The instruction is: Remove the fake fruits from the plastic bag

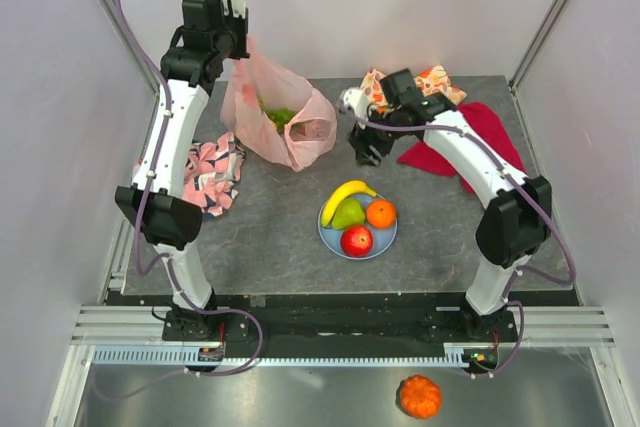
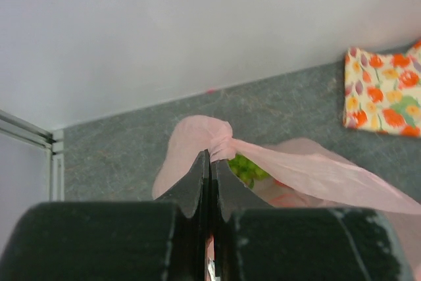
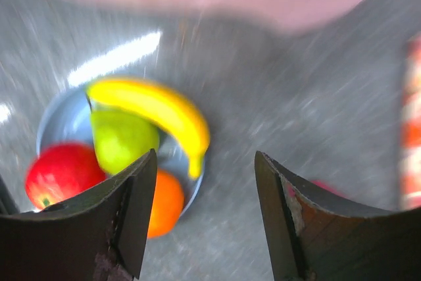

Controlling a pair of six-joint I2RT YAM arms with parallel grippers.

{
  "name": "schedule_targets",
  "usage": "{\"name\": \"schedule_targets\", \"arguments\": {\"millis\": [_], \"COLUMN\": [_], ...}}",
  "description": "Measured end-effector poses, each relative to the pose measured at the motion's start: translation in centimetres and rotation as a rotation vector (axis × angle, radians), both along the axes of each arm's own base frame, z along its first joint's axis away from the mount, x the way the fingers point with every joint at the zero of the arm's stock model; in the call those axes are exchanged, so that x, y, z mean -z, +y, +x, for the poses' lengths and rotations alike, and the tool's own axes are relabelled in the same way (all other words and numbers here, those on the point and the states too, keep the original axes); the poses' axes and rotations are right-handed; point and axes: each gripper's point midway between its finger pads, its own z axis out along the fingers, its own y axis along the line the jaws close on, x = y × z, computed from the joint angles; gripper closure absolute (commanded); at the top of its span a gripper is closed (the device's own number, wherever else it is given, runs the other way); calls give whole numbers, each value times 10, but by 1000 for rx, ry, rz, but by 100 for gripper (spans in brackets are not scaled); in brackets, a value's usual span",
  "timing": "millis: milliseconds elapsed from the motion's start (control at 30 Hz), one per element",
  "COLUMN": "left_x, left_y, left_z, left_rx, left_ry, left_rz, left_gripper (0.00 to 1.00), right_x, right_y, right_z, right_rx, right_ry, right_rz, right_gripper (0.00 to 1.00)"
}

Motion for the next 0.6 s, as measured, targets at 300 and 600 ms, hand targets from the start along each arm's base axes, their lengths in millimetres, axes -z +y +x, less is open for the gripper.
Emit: {"name": "schedule_targets", "arguments": {"millis": [300, 600], "left_x": [53, 49], "left_y": [-23, -22], "left_z": [-59, -132], "left_rx": [163, 210], "left_ry": [209, 267], "left_rz": [-68, -124], "left_gripper": [98, 98], "right_x": [-178, -130], "right_y": [49, 159], "right_z": [28, 12], "right_rx": [-27, -209], "right_ry": [-374, -249], "right_rz": [426, 526], "right_gripper": [39, 48]}}
